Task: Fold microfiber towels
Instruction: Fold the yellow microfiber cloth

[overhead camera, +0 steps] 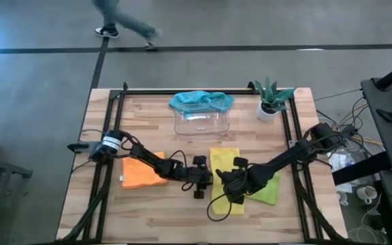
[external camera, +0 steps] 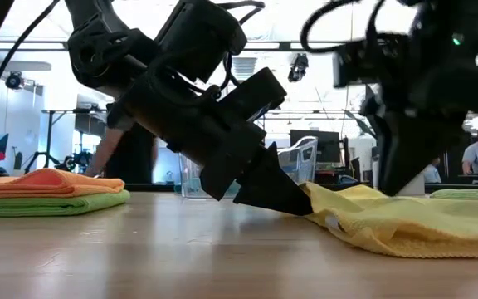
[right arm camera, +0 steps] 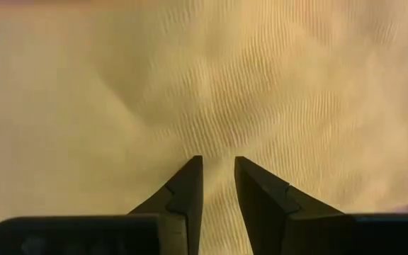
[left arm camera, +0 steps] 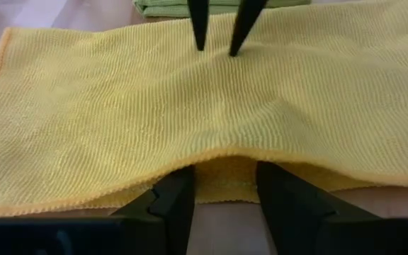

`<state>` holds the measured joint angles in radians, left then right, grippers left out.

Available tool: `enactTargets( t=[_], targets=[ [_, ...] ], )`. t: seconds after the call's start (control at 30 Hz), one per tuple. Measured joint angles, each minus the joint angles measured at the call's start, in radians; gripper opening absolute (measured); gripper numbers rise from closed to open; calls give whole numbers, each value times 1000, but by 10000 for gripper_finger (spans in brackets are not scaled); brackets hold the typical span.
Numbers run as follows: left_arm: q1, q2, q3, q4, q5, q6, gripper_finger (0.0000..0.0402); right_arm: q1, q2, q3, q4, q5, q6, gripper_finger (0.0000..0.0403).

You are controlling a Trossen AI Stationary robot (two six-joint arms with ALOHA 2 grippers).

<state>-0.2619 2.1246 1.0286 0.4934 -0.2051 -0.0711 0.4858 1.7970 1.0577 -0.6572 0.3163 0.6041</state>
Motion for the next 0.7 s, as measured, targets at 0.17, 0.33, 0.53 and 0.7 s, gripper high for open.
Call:
enactTargets(
  t=[0.17, 0.33, 0.53, 0.7],
  targets=[
    [0, 0, -2, -4, 8, 0, 139, 0, 2, -61, 15, -28, 32, 79],
    [0, 0, -2, -5, 10, 0, 139, 0, -4, -54, -22, -53, 36, 79],
    [0, 0, 0, -7, 10, 0, 139, -10, -67, 4, -101, 12, -2, 79],
    [0, 0, 0, -6, 11, 0, 139, -76, -112, -40, -105, 116, -38, 79]
  ],
)
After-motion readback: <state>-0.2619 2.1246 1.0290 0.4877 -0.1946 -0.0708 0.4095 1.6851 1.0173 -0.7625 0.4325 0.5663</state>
